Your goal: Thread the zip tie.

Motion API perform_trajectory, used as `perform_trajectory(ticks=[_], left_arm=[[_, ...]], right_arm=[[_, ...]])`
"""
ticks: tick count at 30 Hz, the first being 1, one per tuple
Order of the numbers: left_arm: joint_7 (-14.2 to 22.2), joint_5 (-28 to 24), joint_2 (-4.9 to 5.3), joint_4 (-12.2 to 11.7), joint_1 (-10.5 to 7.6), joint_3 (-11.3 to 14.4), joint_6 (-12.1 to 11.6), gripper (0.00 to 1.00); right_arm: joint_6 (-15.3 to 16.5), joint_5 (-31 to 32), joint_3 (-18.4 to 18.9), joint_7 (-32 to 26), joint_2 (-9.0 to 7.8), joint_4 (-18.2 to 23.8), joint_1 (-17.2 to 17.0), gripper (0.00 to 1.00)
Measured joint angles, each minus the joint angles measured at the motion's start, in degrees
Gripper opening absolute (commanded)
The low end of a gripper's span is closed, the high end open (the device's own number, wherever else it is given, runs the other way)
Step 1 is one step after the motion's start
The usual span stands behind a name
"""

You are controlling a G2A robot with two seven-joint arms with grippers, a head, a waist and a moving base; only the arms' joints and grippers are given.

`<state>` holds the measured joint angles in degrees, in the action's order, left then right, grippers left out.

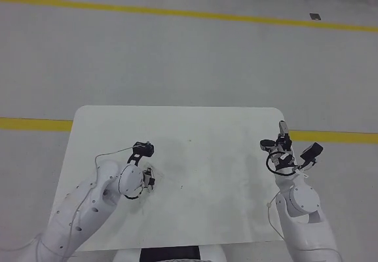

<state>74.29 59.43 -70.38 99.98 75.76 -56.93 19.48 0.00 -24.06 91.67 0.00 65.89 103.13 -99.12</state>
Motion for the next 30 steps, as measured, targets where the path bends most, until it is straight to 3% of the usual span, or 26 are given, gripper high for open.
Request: perform_trajectory(ticks=[15,23,30], left_arm=[[0.72,3.38,-1.79,-3.65,-0.91,0.18,0.00,0.00],[0.77,3.69,-2.70,-5.54,-1.77,0.48,0.00,0.23],[0.46,3.43,-3.45,-7.07,-2.88,1.08,0.00,0.27]], right_arm=[[0.00,0.00,0.00,0.00,0.00,0.00,0.00,1.00],[0.00,0.00,0.00,0.00,0.00,0.00,0.00,1.00],[0.00,0.00,0.00,0.00,0.00,0.00,0.00,1.00]])
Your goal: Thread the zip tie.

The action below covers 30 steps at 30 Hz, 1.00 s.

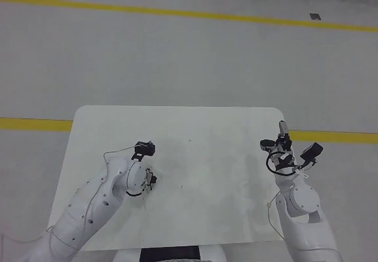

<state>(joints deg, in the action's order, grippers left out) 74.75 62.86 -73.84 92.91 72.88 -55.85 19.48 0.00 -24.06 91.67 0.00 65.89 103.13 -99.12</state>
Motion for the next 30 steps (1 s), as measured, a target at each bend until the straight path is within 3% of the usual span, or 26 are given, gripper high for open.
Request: perform_trajectory(ticks=[18,25,30], left_arm=[[-1.17,-2.19,-1.02,-4.59,-2.73,2.48,0.00,0.12],[-1.10,-2.17,-1.05,-5.06,-3.05,2.81,0.00,0.09],[-0.88,-1.49,-0.95,-4.41,-2.70,2.42,0.00,0.13]], right_arm=[[0.00,0.00,0.00,0.00,0.00,0.00,0.00,1.00],[0.00,0.00,0.00,0.00,0.00,0.00,0.00,1.00],[0.00,0.00,0.00,0.00,0.00,0.00,0.00,1.00]])
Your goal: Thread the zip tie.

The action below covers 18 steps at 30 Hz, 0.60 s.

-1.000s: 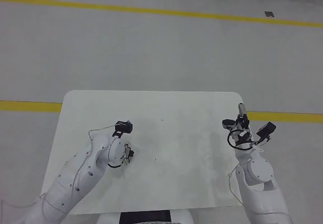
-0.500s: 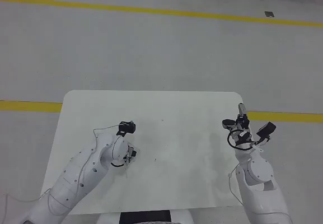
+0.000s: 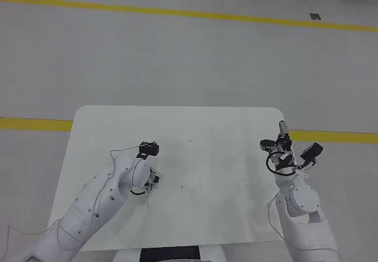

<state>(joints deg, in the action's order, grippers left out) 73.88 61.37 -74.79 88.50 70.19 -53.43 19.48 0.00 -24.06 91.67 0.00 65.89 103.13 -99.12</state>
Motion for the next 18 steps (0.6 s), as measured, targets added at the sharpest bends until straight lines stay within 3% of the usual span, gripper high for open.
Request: perform_trajectory(ticks=[6,8,12,18], left_arm=[[0.35,0.72,-0.01,0.31,0.52,-0.27,0.00,0.15],[0.35,0.72,-0.06,0.14,0.52,-0.24,0.00,0.13],[0.29,0.49,-0.22,-0.43,0.26,-0.01,0.00,0.00],[0.28,0.38,-0.40,-1.21,-0.19,0.25,0.00,0.00]], right_arm=[[0.00,0.00,0.00,0.00,0.00,0.00,0.00,1.00],[0.00,0.00,0.00,0.00,0.00,0.00,0.00,1.00],[0.00,0.00,0.00,0.00,0.00,0.00,0.00,1.00],[0.00,0.00,0.00,0.00,0.00,0.00,0.00,1.00]])
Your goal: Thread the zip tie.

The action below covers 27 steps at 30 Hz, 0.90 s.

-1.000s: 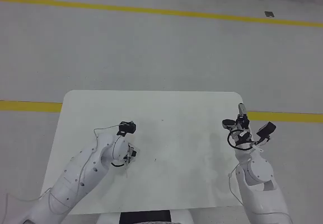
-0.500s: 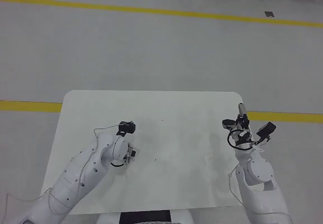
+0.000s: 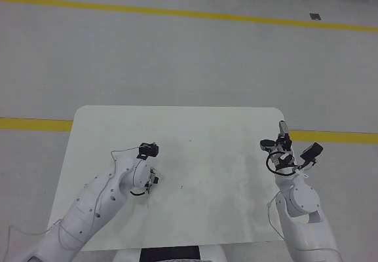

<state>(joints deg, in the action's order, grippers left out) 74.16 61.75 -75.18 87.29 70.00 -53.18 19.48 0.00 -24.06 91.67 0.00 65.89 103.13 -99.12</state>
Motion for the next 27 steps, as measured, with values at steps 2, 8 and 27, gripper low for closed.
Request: perform_trajectory(ticks=[2,8,27], left_arm=[[0.10,0.09,-0.02,0.01,-0.02,-0.07,0.00,0.00],[1.36,1.40,0.25,2.99,0.98,-1.16,0.00,0.00],[3.83,3.47,1.08,8.80,3.91,-3.27,-0.02,0.00]], right_arm=[[0.00,0.00,0.00,0.00,0.00,0.00,0.00,1.00],[0.00,0.00,0.00,0.00,0.00,0.00,0.00,1.00],[0.00,0.00,0.00,0.00,0.00,0.00,0.00,1.00]])
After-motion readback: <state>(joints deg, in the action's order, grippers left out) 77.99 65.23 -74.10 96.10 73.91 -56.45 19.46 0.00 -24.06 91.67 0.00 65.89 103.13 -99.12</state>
